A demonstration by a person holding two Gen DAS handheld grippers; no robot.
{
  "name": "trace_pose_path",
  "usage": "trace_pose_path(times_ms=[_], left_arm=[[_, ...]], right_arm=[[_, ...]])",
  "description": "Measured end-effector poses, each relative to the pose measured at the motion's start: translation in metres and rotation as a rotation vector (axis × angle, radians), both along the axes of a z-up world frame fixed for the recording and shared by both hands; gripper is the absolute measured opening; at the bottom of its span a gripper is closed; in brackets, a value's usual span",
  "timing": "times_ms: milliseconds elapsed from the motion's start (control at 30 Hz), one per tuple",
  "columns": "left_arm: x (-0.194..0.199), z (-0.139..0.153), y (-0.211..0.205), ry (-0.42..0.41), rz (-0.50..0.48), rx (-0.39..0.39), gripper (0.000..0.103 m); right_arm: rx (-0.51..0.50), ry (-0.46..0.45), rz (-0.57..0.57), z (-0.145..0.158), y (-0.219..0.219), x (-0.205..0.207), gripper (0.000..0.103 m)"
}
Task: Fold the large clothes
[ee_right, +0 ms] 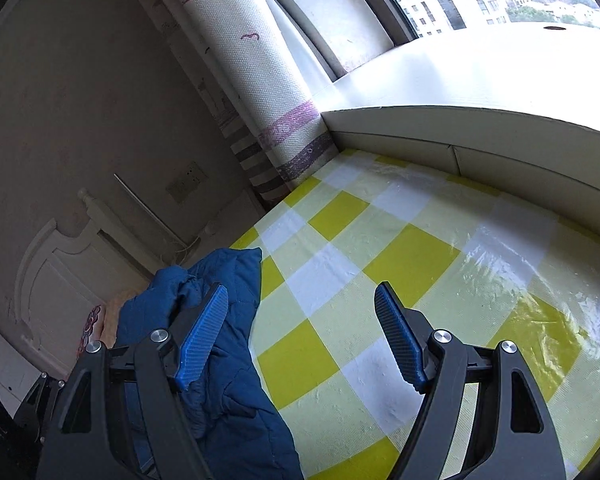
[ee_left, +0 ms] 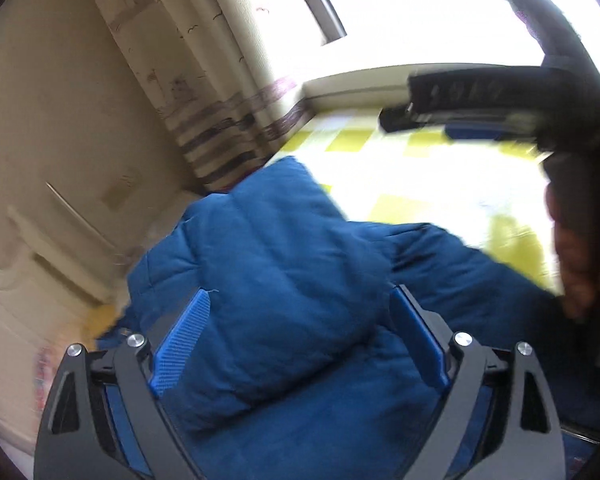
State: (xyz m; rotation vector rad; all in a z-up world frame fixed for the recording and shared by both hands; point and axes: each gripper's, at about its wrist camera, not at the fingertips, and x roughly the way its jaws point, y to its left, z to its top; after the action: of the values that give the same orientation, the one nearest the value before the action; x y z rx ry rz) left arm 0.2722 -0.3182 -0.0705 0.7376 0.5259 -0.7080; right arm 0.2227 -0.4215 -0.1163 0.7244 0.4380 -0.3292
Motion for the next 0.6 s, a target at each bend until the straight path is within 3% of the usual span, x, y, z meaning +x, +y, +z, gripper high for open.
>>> trace_pose_path(times_ms=[67,167,233,267,300,367,500,600], left_arm=[[-0.005,-0.002,0.004,0.01,-0.023,-0.009,0.1],[-0.005,-0.019,-0.008,-0.091,0.026,0.096,0.099],[0.006,-0.019,-0.01,-0.088,0.066,0.071,0.089],[0.012,-0.016,-0.007,-0.045,0.071,0.036,0.074],[0.019,-0.012,-0.005,0.015,0.071,-0.022,0.051],[0.022,0.002,0.007,0.041,0.079,-0.143,0.027],[0.052,0.048,0.076,0.194,0.205,-0.486,0.016],[0.087,0.074,0.166,0.325,0.379,-0.773,0.015]], right_arm=[[0.006,0.004,-0.002,-0.001,-0.001,0.001,0.074],[0.006,0.015,0.001,-0.003,0.001,0.002,0.074],[0.0,0.02,0.003,-0.002,0.002,0.002,0.074],[-0.003,0.022,0.003,-0.002,0.003,0.002,0.074],[-0.007,0.023,0.004,-0.002,0.003,0.002,0.074],[-0.008,0.026,0.009,-0.003,0.003,0.002,0.074],[-0.009,0.032,0.014,-0.004,0.003,0.003,0.074],[-0.028,0.036,0.018,-0.003,0.006,0.004,0.074]])
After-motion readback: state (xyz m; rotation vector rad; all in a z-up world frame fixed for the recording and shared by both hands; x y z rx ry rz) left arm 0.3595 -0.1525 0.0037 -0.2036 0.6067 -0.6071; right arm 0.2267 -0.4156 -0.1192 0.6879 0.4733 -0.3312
